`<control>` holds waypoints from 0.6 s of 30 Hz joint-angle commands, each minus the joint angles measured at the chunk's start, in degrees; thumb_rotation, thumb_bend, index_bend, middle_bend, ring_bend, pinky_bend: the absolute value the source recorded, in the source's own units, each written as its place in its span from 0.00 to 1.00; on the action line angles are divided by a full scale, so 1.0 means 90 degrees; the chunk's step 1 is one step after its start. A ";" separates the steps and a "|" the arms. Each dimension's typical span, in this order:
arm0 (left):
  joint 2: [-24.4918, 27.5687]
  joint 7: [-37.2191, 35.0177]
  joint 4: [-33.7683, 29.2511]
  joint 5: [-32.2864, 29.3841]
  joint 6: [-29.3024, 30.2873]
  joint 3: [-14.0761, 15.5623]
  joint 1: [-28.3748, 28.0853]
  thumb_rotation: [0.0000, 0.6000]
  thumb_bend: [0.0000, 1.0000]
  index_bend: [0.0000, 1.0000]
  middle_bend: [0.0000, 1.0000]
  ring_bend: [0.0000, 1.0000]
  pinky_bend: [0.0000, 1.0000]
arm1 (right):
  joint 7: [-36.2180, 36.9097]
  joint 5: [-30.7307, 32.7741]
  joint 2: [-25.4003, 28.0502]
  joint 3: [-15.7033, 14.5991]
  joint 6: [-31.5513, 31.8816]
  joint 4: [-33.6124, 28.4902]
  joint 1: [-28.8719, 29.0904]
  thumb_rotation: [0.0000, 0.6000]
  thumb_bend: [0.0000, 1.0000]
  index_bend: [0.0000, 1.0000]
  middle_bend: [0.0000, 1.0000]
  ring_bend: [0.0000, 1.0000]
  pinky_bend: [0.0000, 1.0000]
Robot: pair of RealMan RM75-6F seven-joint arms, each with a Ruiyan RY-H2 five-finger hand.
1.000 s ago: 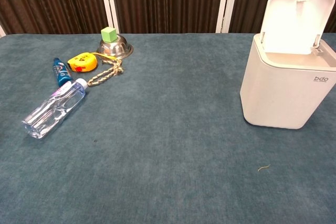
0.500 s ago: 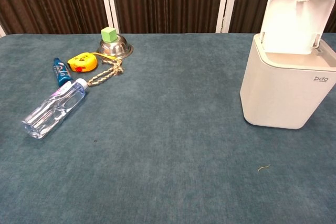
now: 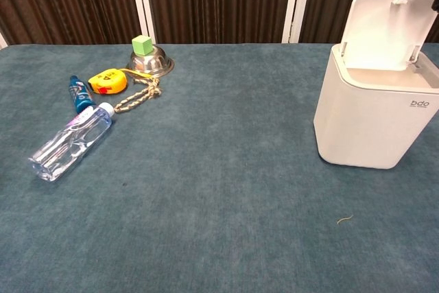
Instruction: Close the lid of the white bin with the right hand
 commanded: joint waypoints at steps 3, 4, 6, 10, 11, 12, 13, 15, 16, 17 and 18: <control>-0.0007 0.0009 -0.0002 0.0013 0.0024 -0.0005 0.0003 1.00 0.46 0.06 0.00 0.00 0.07 | 0.0136 -0.0440 0.0192 0.0061 0.0171 -0.0260 -0.0318 0.82 1.00 0.27 1.00 1.00 1.00; -0.0011 0.0012 0.0000 0.0019 0.0024 0.0000 0.0002 1.00 0.46 0.06 0.00 0.00 0.07 | 0.0142 -0.0575 0.0238 0.0045 0.0175 -0.0317 -0.0383 0.82 1.00 0.27 1.00 1.00 1.00; -0.0018 0.0017 -0.0001 0.0035 0.0020 0.0008 -0.0002 1.00 0.46 0.06 0.00 0.00 0.07 | 0.0147 -0.0779 0.0299 0.0022 0.0226 -0.0408 -0.0487 0.82 1.00 0.27 1.00 1.00 1.00; -0.0040 0.0020 0.0006 0.0079 0.0028 0.0016 -0.0017 1.00 0.46 0.06 0.00 0.00 0.07 | 0.0188 -0.1278 0.0450 -0.0047 0.0457 -0.0672 -0.0746 0.82 1.00 0.28 1.00 1.00 1.00; -0.0045 0.0022 0.0011 0.0086 0.0029 0.0016 -0.0020 1.00 0.46 0.06 0.00 0.00 0.07 | 0.0202 -0.1378 0.0479 -0.0064 0.0496 -0.0715 -0.0788 0.82 1.00 0.27 1.00 1.00 1.00; -0.0052 0.0019 0.0016 0.0091 0.0029 0.0017 -0.0023 1.00 0.46 0.06 0.00 0.00 0.07 | 0.0201 -0.1509 0.0510 -0.0099 0.0524 -0.0760 -0.0829 0.82 1.00 0.27 1.00 1.00 1.00; -0.0053 0.0018 0.0018 0.0092 0.0030 0.0018 -0.0022 1.00 0.46 0.06 0.00 0.00 0.07 | 0.0198 -0.1540 0.0517 -0.0109 0.0527 -0.0770 -0.0838 0.82 1.00 0.27 1.00 1.00 1.00; -0.0056 0.0015 0.0023 0.0096 0.0033 0.0020 -0.0022 1.00 0.46 0.06 0.00 0.00 0.07 | 0.0201 -0.1613 0.0530 -0.0132 0.0541 -0.0791 -0.0857 0.83 1.00 0.27 1.00 1.00 1.00; -0.0058 0.0012 0.0019 0.0105 0.0038 0.0019 -0.0025 1.00 0.46 0.06 0.00 0.00 0.07 | 0.0192 -0.1691 0.0536 -0.0159 0.0557 -0.0818 -0.0875 0.82 1.00 0.27 1.00 1.00 1.00; -0.0053 0.0005 0.0013 0.0106 0.0040 0.0015 -0.0029 1.00 0.46 0.06 0.00 0.00 0.07 | 0.0114 -0.1849 0.0523 -0.0238 0.0553 -0.0907 -0.0910 0.82 1.00 0.26 1.00 1.00 1.00; -0.0048 -0.0002 0.0009 0.0109 0.0046 0.0015 -0.0028 1.00 0.46 0.06 0.00 0.00 0.07 | 0.0071 -0.1943 0.0503 -0.0285 0.0589 -0.0940 -0.0939 0.82 1.00 0.26 1.00 1.00 1.00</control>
